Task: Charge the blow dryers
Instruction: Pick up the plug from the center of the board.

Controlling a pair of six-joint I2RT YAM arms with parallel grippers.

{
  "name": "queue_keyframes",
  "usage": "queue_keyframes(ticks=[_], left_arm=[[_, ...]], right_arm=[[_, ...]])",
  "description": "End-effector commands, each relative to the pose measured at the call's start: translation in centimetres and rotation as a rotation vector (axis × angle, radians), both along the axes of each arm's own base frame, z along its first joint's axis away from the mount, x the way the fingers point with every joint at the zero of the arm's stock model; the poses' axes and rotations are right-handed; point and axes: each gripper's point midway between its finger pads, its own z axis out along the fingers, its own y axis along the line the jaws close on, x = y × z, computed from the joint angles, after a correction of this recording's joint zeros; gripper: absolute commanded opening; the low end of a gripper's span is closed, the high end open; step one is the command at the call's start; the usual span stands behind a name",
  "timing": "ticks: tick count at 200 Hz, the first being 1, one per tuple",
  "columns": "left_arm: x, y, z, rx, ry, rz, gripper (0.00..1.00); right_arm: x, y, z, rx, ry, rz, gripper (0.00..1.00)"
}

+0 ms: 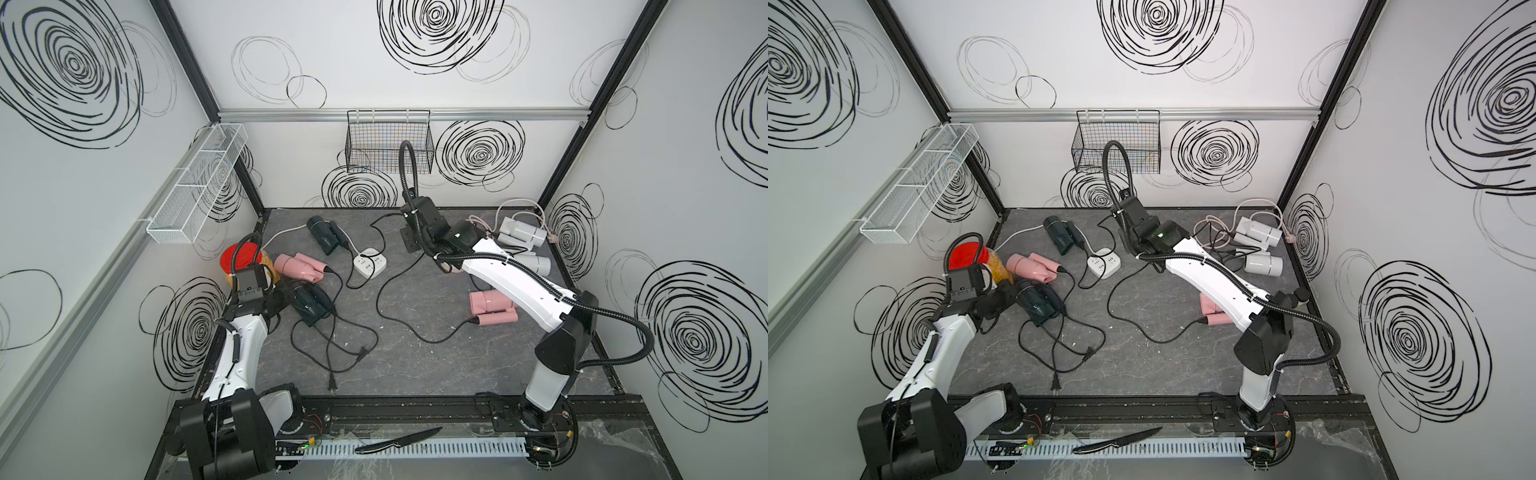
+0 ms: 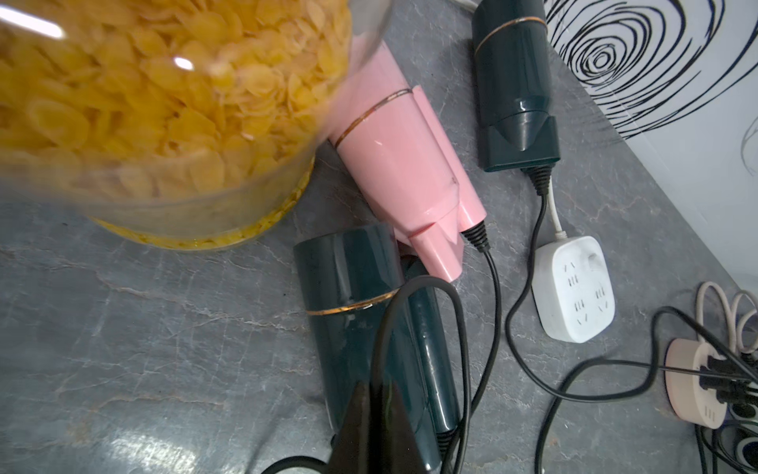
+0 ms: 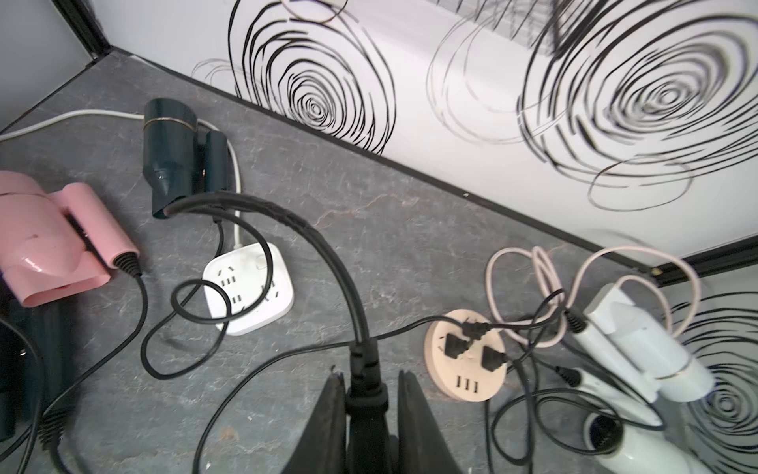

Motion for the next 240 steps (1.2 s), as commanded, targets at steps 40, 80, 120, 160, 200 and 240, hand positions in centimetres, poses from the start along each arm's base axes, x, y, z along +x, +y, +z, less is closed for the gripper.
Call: queue_keyframes(ticks=[40, 80, 120, 160, 200, 240], left_arm=[[2.4, 0.2, 3.2, 0.037, -0.090, 0.005, 0.24], [3.2, -0.7, 5.7, 0.025, -0.169, -0.040, 0.32], [4.2, -6.4, 12.1, -0.008, -0.392, -0.257, 0.47], [3.0, -14.0, 16.3, -0.095, -0.515, -0.478, 0.53], [0.3, -21.0, 17.0, -0.249, -0.587, -0.727, 0.56], [-1.2, -26.3, 17.2, -0.427, -0.656, -0.859, 0.53]], right_arm=[[0.9, -1.9, 14.1, 0.061, -0.316, -0.029, 0.12], [-0.5, -2.0, 17.8, 0.119, -0.381, 0.031, 0.14], [-0.8, -0.4, 13.6, 0.130, -0.303, 0.112, 0.14], [-2.2, 1.3, 9.5, 0.269, -0.208, 0.279, 0.13], [-3.9, 2.2, 5.0, 0.474, -0.013, 0.472, 0.14], [-6.0, 2.5, 2.6, 0.648, 0.135, 0.628, 0.15]])
